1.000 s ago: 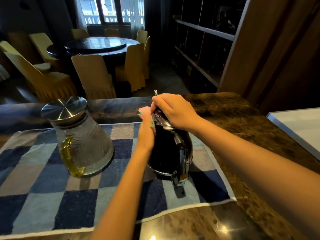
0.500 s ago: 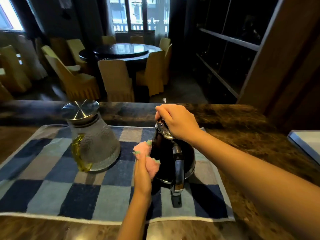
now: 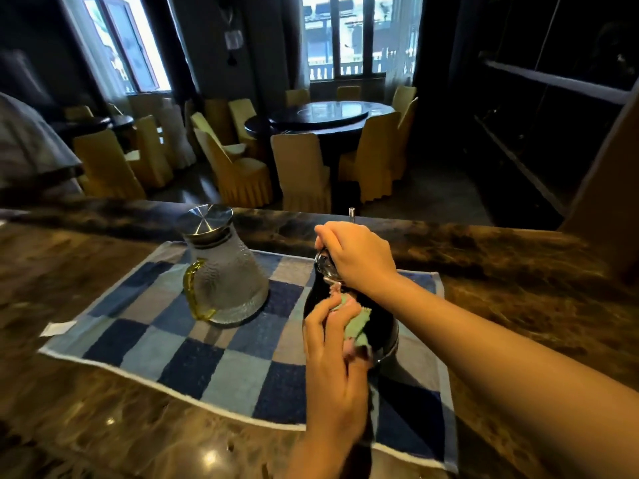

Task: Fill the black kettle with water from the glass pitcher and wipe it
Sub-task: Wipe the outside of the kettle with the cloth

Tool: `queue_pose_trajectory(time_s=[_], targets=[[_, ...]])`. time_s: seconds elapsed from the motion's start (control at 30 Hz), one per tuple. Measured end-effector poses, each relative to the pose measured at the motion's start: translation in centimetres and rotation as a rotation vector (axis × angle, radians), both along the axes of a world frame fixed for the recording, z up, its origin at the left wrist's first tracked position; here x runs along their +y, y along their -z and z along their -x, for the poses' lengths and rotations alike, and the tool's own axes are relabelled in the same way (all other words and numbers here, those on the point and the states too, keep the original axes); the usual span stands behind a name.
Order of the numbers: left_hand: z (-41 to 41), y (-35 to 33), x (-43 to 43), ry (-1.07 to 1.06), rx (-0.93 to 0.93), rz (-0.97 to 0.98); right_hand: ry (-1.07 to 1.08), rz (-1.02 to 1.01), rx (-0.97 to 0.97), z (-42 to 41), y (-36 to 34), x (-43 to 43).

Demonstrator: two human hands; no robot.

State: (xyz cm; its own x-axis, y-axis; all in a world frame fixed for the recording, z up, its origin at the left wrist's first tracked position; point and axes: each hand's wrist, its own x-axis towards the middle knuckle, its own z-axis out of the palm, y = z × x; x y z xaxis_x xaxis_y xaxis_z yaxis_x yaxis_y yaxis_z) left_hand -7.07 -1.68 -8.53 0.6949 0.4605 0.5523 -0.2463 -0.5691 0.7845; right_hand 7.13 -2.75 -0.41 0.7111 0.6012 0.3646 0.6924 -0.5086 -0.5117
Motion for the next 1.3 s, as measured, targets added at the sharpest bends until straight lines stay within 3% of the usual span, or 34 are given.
queue_pose_trajectory(time_s=[0.2,0.3,0.4,0.47,0.57,0.87,0.93,1.1,1.2,1.3], targets=[[0.7,-0.3,-2.5,-0.069,-0.148,0.223,-0.061,0.015,-0.024,-0.2,0.0,0.1],[0.3,-0.5,-2.1,-0.093,-0.176,0.503,-0.068,0.013,-0.014,-0.4,-0.1,0.0],[0.6,0.3,-2.5,-0.199,-0.124,0.529,-0.076,0.025,-0.013,-0.6,-0.1,0.0],[0.8,0.2,-3.0,-0.191,0.042,0.615,-0.072,0.015,0.009,-0.7,0.0,0.2],[0.3,0.1,-2.2,-0.119,0.211,0.496,-0.062,-0.005,0.030,-1.0,0.2,0.4],[-0.3,0.7,-1.4,-0.208,0.209,0.509,-0.029,0.008,0.002,-1.1,0.3,0.7],[-0.9,-0.7,0.1,-0.116,0.309,0.528,-0.026,0.023,-0.004,-1.1,0.3,0.8],[-2.5,-5.3,2.9,-0.074,0.629,0.228,-0.008,0.025,-0.038,-0.7,0.1,0.6],[-2.6,-5.9,2.7,-0.065,0.625,0.207,-0.006,0.038,-0.049,-0.6,0.0,0.4],[-2.2,-5.1,1.2,-0.213,0.533,0.110,-0.005,0.030,-0.044,-0.5,0.1,0.4]])
